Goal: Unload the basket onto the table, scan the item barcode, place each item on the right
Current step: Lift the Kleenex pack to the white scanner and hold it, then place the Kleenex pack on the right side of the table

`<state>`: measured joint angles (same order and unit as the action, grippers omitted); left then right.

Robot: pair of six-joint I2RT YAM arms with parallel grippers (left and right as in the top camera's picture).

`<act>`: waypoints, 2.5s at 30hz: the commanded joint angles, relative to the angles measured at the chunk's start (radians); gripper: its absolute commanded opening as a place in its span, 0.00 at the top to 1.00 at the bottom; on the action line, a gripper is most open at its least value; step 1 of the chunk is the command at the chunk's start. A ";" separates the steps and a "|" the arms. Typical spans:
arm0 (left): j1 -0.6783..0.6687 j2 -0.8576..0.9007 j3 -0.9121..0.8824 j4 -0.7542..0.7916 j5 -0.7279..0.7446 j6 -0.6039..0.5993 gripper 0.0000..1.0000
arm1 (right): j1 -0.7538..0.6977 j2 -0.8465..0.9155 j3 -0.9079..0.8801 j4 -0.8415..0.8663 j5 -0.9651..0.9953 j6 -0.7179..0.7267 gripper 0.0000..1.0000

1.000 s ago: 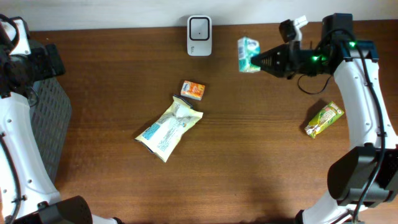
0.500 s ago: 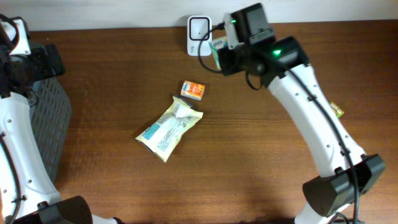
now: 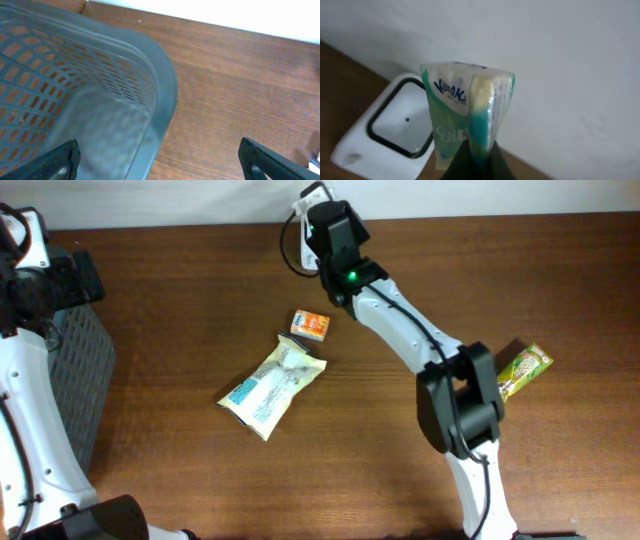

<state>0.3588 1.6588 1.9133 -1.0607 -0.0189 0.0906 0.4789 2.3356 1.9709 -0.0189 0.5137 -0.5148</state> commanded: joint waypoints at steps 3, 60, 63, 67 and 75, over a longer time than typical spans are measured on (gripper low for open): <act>0.004 -0.017 0.006 0.001 -0.004 0.016 0.01 | 0.004 0.112 0.007 0.093 0.010 -0.258 0.96; 0.004 -0.017 0.006 0.000 -0.004 0.016 0.01 | -0.259 -0.678 -0.024 -1.412 -0.395 0.642 0.96; 0.004 -0.017 0.006 0.000 -0.004 0.016 0.01 | -0.426 -0.647 -0.124 -1.412 -0.589 0.682 0.96; 0.004 -0.017 0.006 0.000 -0.004 0.016 0.01 | -0.591 -0.599 -0.304 -1.332 -0.634 0.711 0.96; 0.004 -0.017 0.006 0.000 -0.004 0.016 0.01 | -0.715 -0.545 -0.624 -1.059 -0.633 0.679 0.51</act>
<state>0.3588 1.6588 1.9133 -1.0615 -0.0189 0.0906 -0.2340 1.7950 1.3911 -1.1084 -0.1028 0.1856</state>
